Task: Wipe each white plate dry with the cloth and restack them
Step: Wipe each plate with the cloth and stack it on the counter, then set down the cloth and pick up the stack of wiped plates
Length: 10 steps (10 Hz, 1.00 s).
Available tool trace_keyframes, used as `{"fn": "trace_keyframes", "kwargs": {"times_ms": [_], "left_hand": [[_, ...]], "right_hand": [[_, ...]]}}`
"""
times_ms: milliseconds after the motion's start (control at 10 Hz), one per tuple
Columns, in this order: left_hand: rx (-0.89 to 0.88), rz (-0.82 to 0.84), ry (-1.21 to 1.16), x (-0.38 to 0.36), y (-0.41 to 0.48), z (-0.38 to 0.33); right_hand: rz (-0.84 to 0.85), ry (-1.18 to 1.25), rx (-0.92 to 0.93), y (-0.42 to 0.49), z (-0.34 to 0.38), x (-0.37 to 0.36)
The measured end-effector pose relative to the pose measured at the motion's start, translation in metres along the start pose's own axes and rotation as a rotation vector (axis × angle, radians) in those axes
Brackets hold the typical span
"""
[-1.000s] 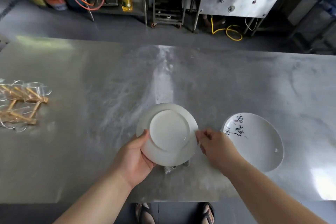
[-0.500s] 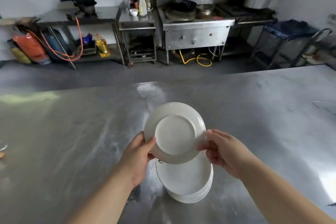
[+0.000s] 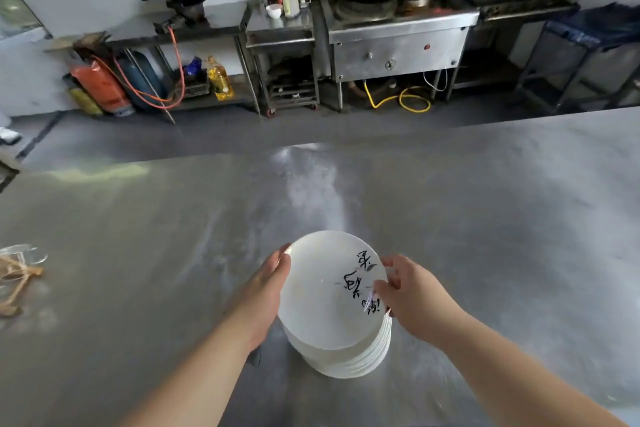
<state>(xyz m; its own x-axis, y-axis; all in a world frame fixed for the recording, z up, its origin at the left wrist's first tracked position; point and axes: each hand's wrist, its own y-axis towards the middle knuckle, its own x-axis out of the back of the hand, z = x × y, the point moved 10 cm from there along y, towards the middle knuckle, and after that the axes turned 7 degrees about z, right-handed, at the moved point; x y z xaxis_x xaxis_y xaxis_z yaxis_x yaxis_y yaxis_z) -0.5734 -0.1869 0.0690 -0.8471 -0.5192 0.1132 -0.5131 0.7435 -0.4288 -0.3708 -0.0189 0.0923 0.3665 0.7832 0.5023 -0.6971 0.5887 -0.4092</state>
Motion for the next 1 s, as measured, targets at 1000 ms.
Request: {"fn": "trace_keyframes", "kwargs": {"times_ms": [1000], "left_hand": [[0.059,-0.098,0.165,-0.011,-0.029,0.084]], "right_hand": [[-0.168,0.109,0.091,-0.028,-0.074,-0.053]]}}
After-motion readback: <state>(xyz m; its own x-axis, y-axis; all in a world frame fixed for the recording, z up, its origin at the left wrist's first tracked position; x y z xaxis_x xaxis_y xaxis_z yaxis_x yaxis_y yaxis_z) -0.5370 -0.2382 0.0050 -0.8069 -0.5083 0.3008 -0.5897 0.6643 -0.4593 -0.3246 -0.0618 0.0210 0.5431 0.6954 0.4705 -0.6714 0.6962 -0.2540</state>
